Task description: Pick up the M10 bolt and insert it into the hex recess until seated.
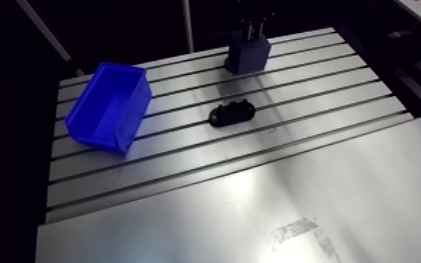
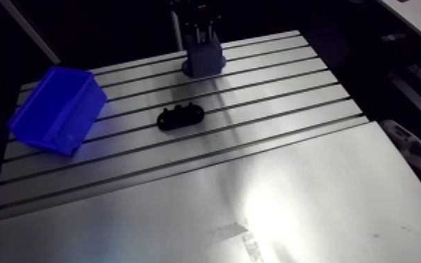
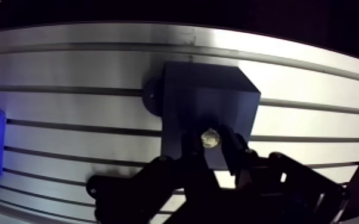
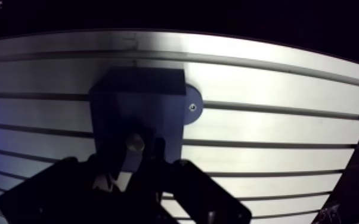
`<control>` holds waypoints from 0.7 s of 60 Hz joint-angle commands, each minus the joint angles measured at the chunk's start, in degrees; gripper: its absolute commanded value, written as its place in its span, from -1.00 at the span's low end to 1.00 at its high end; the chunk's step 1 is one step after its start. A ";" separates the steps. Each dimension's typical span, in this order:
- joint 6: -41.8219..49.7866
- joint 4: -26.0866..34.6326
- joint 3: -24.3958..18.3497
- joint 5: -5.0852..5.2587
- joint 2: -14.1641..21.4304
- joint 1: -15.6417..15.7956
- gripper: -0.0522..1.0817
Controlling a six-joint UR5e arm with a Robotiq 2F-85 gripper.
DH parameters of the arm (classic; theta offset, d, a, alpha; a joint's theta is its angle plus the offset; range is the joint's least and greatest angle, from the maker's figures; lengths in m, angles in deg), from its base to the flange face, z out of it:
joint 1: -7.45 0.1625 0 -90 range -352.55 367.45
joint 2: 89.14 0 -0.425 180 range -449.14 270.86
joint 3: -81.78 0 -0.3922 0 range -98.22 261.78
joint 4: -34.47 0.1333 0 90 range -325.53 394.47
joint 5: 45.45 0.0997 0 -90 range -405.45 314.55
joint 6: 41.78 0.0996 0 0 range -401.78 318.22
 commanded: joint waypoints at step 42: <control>-0.27 0.00 0.00 -0.17 0.00 -0.01 0.33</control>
